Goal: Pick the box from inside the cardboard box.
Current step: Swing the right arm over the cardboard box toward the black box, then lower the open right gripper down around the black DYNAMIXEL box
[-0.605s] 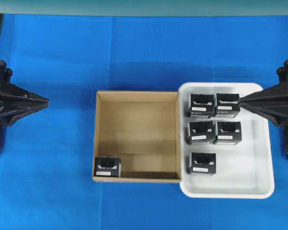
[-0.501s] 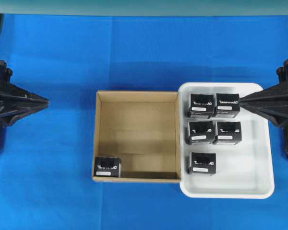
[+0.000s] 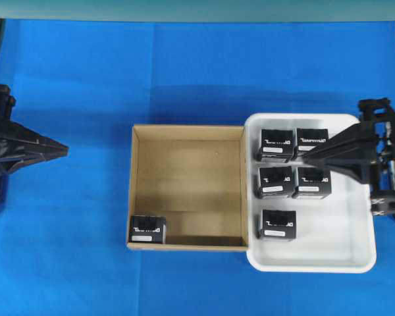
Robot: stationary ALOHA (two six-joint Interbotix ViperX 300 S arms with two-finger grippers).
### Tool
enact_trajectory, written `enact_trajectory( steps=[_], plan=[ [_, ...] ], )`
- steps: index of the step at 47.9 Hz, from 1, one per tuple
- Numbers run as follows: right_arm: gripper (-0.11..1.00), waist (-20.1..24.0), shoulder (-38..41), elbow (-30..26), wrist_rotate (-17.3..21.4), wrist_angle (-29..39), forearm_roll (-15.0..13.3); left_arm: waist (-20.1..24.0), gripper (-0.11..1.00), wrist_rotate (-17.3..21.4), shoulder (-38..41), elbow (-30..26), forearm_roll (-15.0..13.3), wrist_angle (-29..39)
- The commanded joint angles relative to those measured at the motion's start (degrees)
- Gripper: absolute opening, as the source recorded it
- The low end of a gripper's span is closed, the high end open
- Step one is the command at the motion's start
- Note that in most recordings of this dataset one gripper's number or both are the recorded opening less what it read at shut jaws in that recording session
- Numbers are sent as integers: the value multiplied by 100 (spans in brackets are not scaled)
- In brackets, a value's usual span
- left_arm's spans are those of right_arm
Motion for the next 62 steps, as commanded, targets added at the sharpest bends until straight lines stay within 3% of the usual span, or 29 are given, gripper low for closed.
enact_trajectory(
  steps=[1, 16, 36, 45, 62],
  plan=[
    [2, -9, 308, -404, 0, 360, 18, -9, -6, -53, 26, -185, 9, 9],
    [2, 0, 1811, -1881, 18, 2021, 79, -9, -6, -70, -44, -220, 18, 185],
    [2, -53, 4122, -4438, -141, 4597, 158, -9, -6, -62, -404, -308, 18, 967],
    [2, -53, 4834, -5159, -369, 5142, 158, -9, -6, -62, -554, -343, 18, 1239],
    [2, -53, 5933, -6425, -791, 5414, 158, -35, -7, -62, -729, -387, 18, 1635]
  ],
)
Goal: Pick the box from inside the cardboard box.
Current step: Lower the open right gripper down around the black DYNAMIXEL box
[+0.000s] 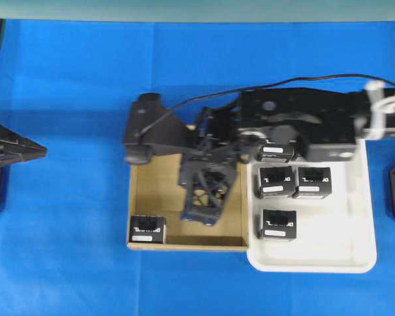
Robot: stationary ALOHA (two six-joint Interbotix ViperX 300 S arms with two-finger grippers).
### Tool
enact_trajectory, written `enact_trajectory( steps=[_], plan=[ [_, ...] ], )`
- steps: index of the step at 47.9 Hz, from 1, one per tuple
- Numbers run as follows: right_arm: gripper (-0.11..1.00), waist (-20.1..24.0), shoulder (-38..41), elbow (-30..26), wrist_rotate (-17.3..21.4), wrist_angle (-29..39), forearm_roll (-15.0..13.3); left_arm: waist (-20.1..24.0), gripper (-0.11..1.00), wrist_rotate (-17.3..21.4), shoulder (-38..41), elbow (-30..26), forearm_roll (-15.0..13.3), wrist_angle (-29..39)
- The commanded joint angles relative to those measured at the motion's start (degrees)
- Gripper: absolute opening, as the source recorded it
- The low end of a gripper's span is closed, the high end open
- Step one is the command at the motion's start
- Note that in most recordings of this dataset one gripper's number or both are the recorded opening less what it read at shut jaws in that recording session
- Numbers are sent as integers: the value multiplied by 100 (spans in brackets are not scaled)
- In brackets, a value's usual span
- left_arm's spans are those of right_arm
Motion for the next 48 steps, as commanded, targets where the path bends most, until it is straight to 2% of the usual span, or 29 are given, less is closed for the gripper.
enact_trajectory(
  steps=[1, 16, 27, 31, 36, 39, 44, 48],
  plan=[
    [2, 9, 299, -325, -88, 97, 18, -9, -7, 0, 0, -176, 9, 9],
    [3, 35, 1063, -1248, -457, 633, 26, -53, -7, 9, -26, -211, 9, 18],
    [7, 35, 1248, -1389, -501, 677, 35, -44, -7, 9, -26, -211, 9, 18],
    [13, 26, 1274, -1397, -545, 677, 193, -53, -7, 9, -26, -202, 9, 18],
    [31, -18, 1283, -1397, -729, 642, 536, -53, -7, 18, -26, -211, 9, 18],
    [48, -18, 1301, -1406, -835, 571, 677, -44, -7, 9, -26, -211, 9, 18],
    [79, -18, 1345, -1380, -861, 457, 703, -53, -7, 18, -26, -211, 0, 18],
    [95, -35, 1406, -1371, -861, 387, 703, -44, -7, 18, -26, -211, 9, 18]
  ],
)
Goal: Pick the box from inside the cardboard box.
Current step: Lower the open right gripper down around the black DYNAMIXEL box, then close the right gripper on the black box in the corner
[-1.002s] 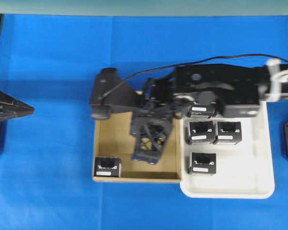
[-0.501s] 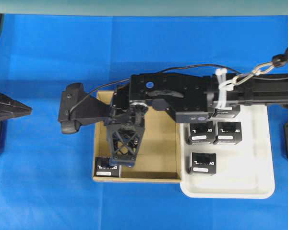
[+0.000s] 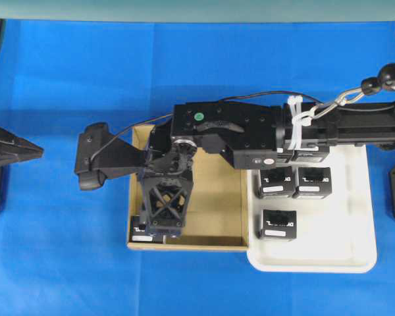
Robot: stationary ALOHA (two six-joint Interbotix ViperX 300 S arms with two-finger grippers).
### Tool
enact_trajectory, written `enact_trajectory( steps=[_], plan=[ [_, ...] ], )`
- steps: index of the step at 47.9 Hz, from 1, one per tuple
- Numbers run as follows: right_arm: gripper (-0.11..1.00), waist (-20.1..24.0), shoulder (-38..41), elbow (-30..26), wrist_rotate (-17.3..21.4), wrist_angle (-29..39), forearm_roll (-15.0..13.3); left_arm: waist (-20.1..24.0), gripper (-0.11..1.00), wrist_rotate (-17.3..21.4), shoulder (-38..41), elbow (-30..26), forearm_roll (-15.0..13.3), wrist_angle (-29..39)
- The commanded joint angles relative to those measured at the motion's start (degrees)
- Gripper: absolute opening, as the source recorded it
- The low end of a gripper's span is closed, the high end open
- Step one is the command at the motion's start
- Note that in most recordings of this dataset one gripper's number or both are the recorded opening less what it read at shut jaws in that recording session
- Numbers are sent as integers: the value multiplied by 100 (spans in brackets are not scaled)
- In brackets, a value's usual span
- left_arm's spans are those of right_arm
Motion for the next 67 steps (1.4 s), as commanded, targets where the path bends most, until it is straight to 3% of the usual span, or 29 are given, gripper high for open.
enact_trajectory(
  steps=[1, 4, 12, 31, 53, 67],
  plan=[
    [98, -26, 97, -18, -9, -114, 62, 0, -7, 18, 35, -167, 18, -26],
    [100, -53, 176, -35, 18, -193, 123, 0, -7, 18, 35, -167, 18, -26],
    [99, -176, 422, -70, -26, -255, 738, 26, -7, 9, 35, -167, 9, -26],
    [99, -255, 844, -62, -202, -299, 1512, 26, -7, 18, 35, -299, 18, -158],
    [99, -237, 993, -53, -299, -580, 1459, 26, -7, 0, 79, -308, 18, -167],
    [99, -211, 1090, -62, -325, -633, 1248, 53, -7, 0, 105, -308, 18, -167]
  ],
)
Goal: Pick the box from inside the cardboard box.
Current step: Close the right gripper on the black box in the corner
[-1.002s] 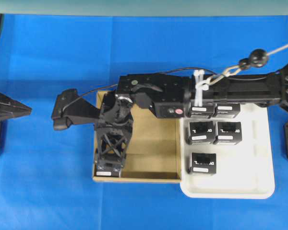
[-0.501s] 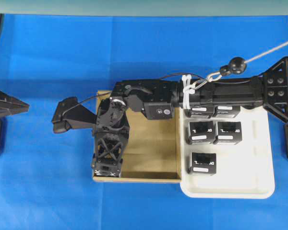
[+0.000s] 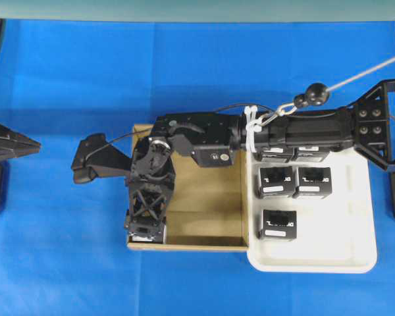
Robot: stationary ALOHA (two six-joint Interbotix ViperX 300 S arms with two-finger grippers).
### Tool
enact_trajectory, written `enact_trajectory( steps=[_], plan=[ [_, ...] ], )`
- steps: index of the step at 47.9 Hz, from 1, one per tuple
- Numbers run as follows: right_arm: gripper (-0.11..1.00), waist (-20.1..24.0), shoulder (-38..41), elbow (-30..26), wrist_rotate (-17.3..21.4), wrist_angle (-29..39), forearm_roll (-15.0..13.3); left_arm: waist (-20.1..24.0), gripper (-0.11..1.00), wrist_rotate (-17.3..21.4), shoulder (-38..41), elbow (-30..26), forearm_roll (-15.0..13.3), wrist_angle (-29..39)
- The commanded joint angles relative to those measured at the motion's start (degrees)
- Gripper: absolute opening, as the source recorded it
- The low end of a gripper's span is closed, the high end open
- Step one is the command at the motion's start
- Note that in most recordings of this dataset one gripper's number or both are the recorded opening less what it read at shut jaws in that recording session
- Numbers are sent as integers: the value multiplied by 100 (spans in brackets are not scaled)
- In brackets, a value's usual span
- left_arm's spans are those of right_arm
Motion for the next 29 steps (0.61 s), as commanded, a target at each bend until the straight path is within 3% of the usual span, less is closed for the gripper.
enact_trajectory(
  steps=[1, 29],
  plan=[
    [99, 35, 44, -26, -26, -26, -9, 26, -7, 9, 88, -141, 18, -53],
    [99, 141, 193, -18, -88, -141, -114, 62, -7, 9, 88, -141, 18, -97]
  ],
)
